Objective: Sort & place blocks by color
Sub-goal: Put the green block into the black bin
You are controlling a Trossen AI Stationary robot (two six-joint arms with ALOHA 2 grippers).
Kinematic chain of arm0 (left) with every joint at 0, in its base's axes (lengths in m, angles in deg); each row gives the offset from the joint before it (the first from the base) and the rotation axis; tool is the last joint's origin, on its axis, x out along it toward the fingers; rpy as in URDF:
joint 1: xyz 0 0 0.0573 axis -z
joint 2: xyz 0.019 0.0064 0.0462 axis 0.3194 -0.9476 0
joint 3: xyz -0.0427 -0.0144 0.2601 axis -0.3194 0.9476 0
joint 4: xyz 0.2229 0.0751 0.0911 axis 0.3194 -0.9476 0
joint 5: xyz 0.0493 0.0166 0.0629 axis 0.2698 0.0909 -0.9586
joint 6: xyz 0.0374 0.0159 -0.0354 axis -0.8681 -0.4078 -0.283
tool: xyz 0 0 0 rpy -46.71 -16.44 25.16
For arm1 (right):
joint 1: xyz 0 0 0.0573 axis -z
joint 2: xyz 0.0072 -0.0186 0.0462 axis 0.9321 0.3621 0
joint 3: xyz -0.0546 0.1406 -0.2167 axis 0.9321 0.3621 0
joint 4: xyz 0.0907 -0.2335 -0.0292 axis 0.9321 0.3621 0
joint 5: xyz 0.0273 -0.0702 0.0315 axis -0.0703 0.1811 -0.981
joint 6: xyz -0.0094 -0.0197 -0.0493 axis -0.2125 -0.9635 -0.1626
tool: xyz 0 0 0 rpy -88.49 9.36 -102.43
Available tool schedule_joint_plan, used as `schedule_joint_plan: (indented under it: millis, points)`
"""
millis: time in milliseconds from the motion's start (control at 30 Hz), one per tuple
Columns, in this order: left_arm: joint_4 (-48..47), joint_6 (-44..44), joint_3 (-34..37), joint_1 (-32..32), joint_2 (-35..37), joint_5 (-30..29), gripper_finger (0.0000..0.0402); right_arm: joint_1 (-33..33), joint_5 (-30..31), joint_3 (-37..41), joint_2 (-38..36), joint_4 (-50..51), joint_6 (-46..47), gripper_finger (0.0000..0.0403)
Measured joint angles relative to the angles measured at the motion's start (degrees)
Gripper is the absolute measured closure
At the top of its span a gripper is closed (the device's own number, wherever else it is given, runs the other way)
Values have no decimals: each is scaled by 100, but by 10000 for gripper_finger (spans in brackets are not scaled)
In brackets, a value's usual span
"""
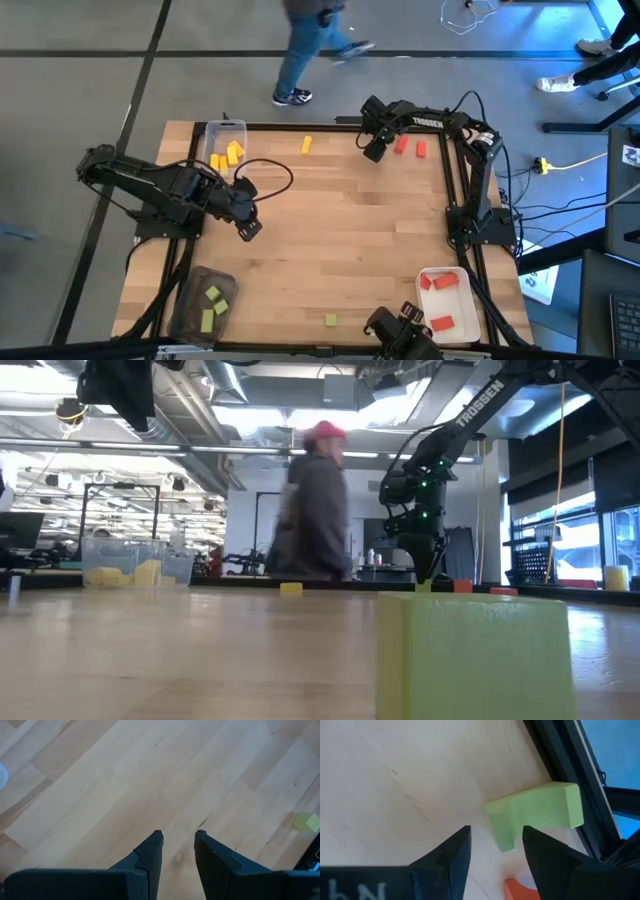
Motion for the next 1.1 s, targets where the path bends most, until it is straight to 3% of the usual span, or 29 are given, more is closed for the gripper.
schedule_joint_plan:
  millis: [367, 600, 867, 1100]
  points:
    - [0, 0, 0, 0, 0, -2, 298, 52, -146, -37, 305, -51, -53, 263]
    - [2, 0, 0, 2, 0, -2, 298, -2, -105, -33, 319, -71, 4, 365]
    - [0, -35, 0, 2, 0, -49, 298, -400, -200, -410, 372, 434, -367, 369]
    - [-2, -903, 0, 2, 0, -72, 298, -1078, -795, -1206, 385, 1175, -1039, 369]
